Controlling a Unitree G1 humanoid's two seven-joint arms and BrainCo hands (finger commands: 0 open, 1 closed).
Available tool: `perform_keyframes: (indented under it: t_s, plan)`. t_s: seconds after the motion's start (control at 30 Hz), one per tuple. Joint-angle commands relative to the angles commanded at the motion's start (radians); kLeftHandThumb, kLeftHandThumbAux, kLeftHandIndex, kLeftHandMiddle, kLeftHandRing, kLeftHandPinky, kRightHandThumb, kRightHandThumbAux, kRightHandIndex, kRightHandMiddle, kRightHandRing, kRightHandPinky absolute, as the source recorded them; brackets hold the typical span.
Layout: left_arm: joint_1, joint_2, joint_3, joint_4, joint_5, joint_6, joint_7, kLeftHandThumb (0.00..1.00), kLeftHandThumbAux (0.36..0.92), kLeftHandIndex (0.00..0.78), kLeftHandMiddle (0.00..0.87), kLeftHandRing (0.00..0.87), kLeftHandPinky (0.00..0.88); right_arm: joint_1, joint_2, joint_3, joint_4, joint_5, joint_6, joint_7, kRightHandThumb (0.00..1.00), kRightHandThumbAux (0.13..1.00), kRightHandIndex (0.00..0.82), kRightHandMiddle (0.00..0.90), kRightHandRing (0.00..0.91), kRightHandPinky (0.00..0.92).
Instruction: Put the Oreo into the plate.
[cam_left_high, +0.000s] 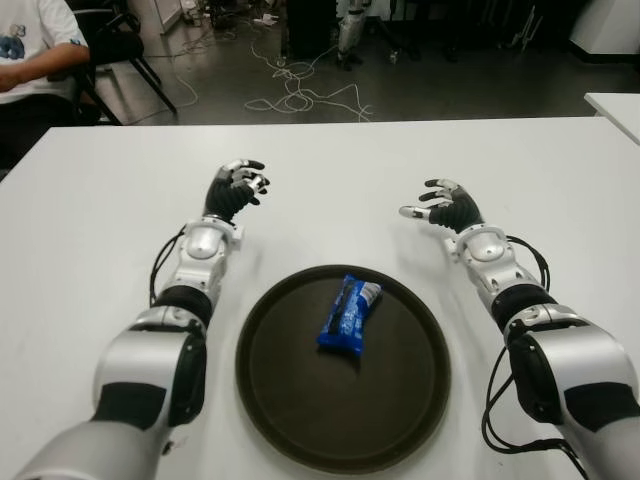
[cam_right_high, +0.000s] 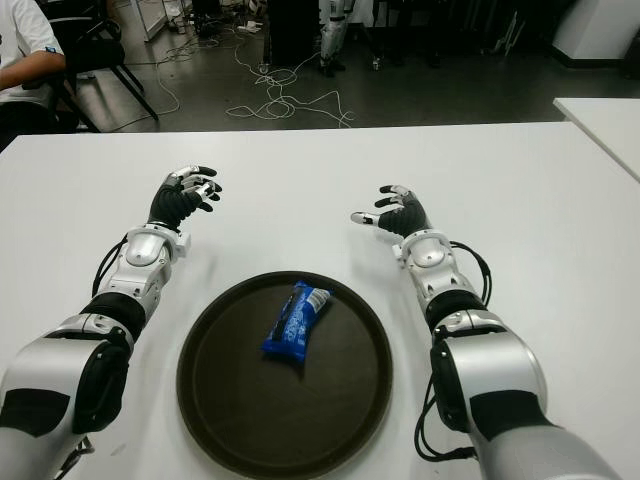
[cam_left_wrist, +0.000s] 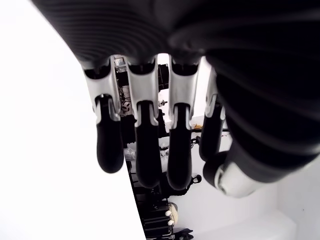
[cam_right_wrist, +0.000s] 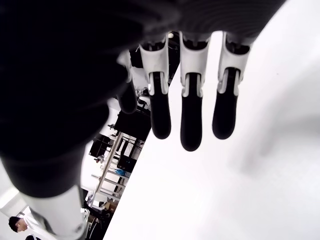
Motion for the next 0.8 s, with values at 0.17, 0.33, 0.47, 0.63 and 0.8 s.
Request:
perform_keyframes:
  t_s: [0.17,0.33,0.47,0.63,0.8]
  plan:
    - [0.002,0.001,-0.005,-0.002,0.005,-0.006,0.007,0.819,0.690,0.353,0.490,0.470,0.512,-0.001,-0.001,-0.003,-0.001,0.003,-0.001,0.000,0.000,0.782,0.224,0.329,0.375,0.421]
    - [0.000,0.001,-0.008,-0.001,0.006,-0.001,0.011,0.819,0.690,0.351,0.492,0.472,0.503,-0.004,-0.004,-0.010,-0.004,0.008,-0.007,-0.001,0.000,0.784,0.224,0.336,0.382,0.430]
    - [-0.001,0.002,-0.010,0.000,0.007,0.003,0.014,0.820,0.688,0.359,0.482,0.454,0.470,-0.004,-0.005,-0.018,-0.006,0.016,-0.009,0.003,0.000,0.789,0.226,0.342,0.389,0.440]
    - [-0.002,0.002,-0.015,0.002,0.012,0.006,0.025,0.822,0.687,0.366,0.474,0.436,0.454,-0.006,-0.005,-0.022,-0.006,0.017,-0.005,0.000,0.000,0.787,0.228,0.342,0.391,0.444]
    - [-0.001,0.001,-0.017,0.003,0.014,0.008,0.030,0.821,0.687,0.364,0.476,0.439,0.466,-0.005,0.000,-0.022,-0.005,0.013,-0.002,-0.010,0.000,0.787,0.230,0.344,0.398,0.449]
